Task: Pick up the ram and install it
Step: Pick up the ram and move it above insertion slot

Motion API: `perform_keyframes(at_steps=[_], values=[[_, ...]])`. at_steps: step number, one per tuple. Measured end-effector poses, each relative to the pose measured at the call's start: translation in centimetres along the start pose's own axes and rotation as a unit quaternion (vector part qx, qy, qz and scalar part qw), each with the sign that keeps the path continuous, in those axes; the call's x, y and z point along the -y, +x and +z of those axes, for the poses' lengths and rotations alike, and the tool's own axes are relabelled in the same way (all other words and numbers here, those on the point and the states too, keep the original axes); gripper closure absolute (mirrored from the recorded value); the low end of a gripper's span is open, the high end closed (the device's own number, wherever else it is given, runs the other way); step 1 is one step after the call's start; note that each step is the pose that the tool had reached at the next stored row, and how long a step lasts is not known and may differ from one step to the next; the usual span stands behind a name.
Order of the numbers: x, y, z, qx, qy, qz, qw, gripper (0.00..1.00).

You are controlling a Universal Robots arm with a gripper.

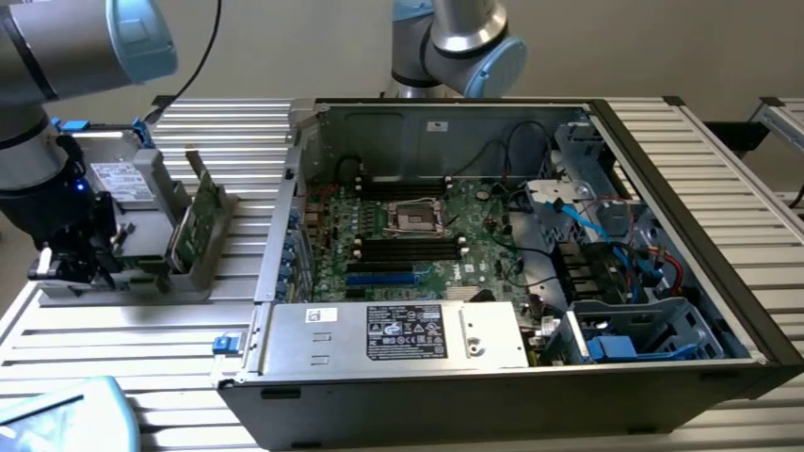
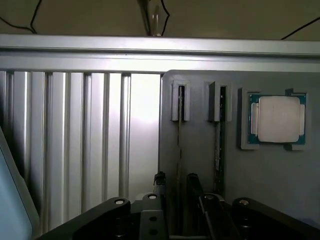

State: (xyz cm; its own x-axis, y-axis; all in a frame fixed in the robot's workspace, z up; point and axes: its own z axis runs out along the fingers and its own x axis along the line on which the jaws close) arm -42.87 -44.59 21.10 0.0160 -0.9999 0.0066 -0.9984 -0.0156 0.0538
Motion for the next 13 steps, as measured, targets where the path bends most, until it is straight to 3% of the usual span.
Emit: perform_keyframes(at_steps=[4,8,13], values=[[0.02,0.0,0.7,0.0004,0.0,0.0,1.0,0.69],[-0.28,-0.1,1.1,0.0035,0.0009,0.0,1.0,0.69],[-0.29,-0.2,1.26,0.0039,0.0007,0.0,1.0,0.69]])
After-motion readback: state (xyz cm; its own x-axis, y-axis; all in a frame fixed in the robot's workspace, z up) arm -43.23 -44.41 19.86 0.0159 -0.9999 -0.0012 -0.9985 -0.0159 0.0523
